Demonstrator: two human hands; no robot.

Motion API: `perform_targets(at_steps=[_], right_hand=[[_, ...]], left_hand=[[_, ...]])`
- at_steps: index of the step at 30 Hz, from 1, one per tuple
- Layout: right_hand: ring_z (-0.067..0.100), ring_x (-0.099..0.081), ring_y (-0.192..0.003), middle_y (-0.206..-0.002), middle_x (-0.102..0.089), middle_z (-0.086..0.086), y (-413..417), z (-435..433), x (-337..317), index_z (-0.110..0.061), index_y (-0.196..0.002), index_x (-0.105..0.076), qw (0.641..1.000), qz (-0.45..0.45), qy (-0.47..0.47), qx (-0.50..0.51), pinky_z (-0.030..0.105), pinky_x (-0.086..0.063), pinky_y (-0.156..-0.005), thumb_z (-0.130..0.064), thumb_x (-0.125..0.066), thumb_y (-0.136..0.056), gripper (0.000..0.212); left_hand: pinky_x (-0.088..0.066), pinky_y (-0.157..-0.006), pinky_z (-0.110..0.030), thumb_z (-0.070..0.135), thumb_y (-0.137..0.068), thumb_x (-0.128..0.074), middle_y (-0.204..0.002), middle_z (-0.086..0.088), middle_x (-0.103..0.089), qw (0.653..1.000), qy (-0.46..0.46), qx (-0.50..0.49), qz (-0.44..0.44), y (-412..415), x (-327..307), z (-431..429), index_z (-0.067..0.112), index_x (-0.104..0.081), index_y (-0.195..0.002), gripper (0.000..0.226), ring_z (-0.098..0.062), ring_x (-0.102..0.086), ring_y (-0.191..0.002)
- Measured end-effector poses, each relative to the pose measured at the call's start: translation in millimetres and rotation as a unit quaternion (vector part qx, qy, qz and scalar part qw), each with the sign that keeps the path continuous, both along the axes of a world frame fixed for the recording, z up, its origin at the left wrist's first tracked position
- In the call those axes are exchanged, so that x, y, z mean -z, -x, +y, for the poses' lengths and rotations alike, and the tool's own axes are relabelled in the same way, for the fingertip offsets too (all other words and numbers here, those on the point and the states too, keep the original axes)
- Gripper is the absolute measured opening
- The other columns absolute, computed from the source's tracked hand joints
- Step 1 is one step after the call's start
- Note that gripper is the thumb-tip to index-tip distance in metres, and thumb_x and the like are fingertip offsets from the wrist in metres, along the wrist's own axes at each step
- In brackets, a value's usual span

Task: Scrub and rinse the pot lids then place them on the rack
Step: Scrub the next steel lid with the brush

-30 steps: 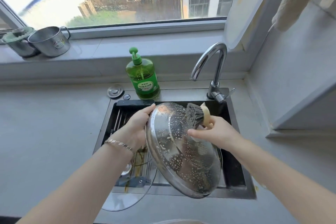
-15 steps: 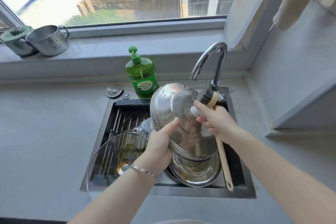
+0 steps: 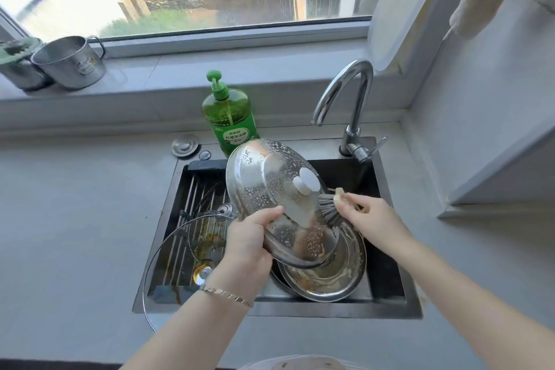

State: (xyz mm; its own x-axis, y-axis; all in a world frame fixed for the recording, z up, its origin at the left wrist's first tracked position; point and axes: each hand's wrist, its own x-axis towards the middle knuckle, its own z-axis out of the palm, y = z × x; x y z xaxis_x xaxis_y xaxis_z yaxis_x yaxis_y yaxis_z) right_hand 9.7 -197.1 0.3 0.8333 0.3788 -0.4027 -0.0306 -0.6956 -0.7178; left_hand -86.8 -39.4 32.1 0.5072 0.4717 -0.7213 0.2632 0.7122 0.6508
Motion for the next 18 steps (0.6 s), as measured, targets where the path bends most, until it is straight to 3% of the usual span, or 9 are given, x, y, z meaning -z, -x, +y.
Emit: perform_targets(at_steps=[2, 5, 9, 13, 15, 18], right_hand=[[0.013, -0.061, -0.082, -0.078, -0.061, -0.005, 8.5, 7.6, -1.1, -0.039, -0.126, -0.054, 0.997, -0.004, -0.082, -0.013, 0.025, -0.047, -0.072, -0.055, -0.054, -0.084, 0.045], [0.004, -0.051, -0.058, -0.058, -0.053, -0.007, 14.4, 12.8, -10.9, -0.038, -0.121, -0.057, 0.986, 0.034, -0.159, -0.028, 0.013, -0.041, -0.059, -0.042, -0.066, -0.082, 0.04], [0.004, -0.05, -0.064, -0.064, -0.054, -0.015, -9.8, 0.3, -1.6, -0.024, -0.123, -0.061, 0.988, 0.046, -0.127, 0.071, 0.021, -0.04, -0.066, -0.046, -0.066, -0.08, 0.048], [0.011, -0.058, -0.069, -0.063, -0.056, -0.007, 15.7, 8.7, -10.3, -0.038, -0.12, -0.058, 0.986, 0.04, -0.162, -0.025, 0.023, -0.044, -0.071, -0.043, -0.069, -0.078, 0.044], [0.009, -0.056, -0.069, -0.064, -0.056, -0.007, 13.2, 4.8, -7.9, -0.039, -0.119, -0.058, 0.987, 0.036, -0.153, -0.025, 0.023, -0.044, -0.069, -0.044, -0.07, -0.077, 0.044], [0.01, -0.052, -0.08, -0.076, -0.055, -0.014, -2.4, -7.8, 3.6, -0.029, -0.121, -0.061, 0.992, 0.043, -0.102, 0.062, 0.023, -0.04, -0.069, -0.05, -0.068, -0.076, 0.051]], left_hand=[[-0.058, -0.071, -0.037, -0.011, -0.074, -0.063, -0.1, -0.022, -0.067, 1.0, -0.026, 0.001, 0.003, -2.6, -1.7, -1.1, -0.012, -0.059, -0.112, 0.039, -0.032, -0.067, -0.08], [-0.056, -0.079, -0.044, -0.011, -0.071, -0.064, -0.103, -0.022, -0.067, 1.0, -0.019, 0.003, 0.0, -5.9, -5.0, 2.8, -0.009, -0.063, -0.102, 0.031, -0.035, -0.066, -0.086], [-0.057, -0.066, -0.038, -0.009, -0.074, -0.059, -0.095, -0.02, -0.065, 1.0, 0.017, 0.024, -0.012, -2.6, -8.4, 3.3, 0.0, -0.061, -0.09, 0.018, -0.03, -0.063, -0.077], [-0.05, -0.091, -0.05, -0.009, -0.075, -0.056, -0.112, -0.025, -0.064, 0.999, 0.034, 0.005, -0.017, -4.9, -8.1, 8.2, -0.001, -0.061, -0.1, 0.027, -0.035, -0.063, -0.093], [-0.053, -0.083, -0.047, -0.01, -0.075, -0.054, -0.104, -0.023, -0.067, 0.999, 0.039, 0.002, -0.015, -3.2, -8.5, 11.2, -0.001, -0.062, -0.092, 0.021, -0.034, -0.064, -0.088], [-0.052, -0.066, -0.04, -0.011, -0.078, -0.051, -0.081, -0.015, -0.068, 0.999, 0.041, -0.009, -0.021, -1.5, -10.5, 11.9, 0.002, -0.06, -0.08, 0.016, -0.03, -0.064, -0.076]])
